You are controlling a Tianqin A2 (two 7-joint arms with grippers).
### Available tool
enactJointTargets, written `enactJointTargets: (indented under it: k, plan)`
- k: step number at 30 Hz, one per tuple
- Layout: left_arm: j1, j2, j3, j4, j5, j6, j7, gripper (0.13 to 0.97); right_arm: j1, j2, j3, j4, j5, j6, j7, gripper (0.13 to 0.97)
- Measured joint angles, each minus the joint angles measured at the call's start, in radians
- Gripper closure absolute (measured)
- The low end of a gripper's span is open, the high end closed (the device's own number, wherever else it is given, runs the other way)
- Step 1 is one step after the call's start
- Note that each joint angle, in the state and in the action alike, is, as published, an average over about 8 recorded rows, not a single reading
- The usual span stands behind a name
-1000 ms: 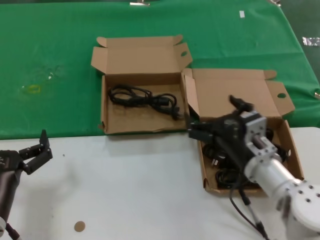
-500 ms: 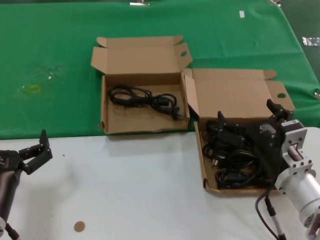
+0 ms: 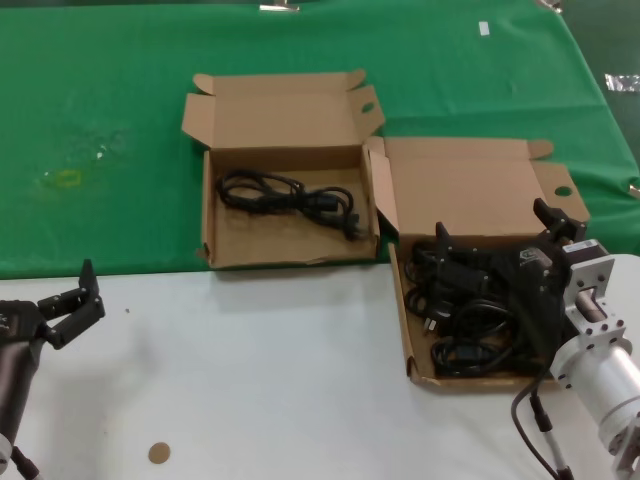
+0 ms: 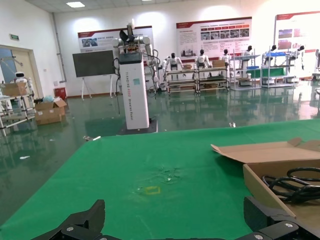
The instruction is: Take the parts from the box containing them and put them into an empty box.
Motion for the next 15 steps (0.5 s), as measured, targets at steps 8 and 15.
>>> enactJointTargets:
  k: [8,15]
  plan:
    - [0.0,0.0,0.0,0.0,0.0,0.0,0.0,0.132,0.0,0.0,0.0,0.0,0.0,0.0,0.0,0.129]
    - [0.0,0.0,0.0,0.0,0.0,0.0,0.0,0.132,0.0,0.0,0.0,0.0,0.0,0.0,0.0,0.129]
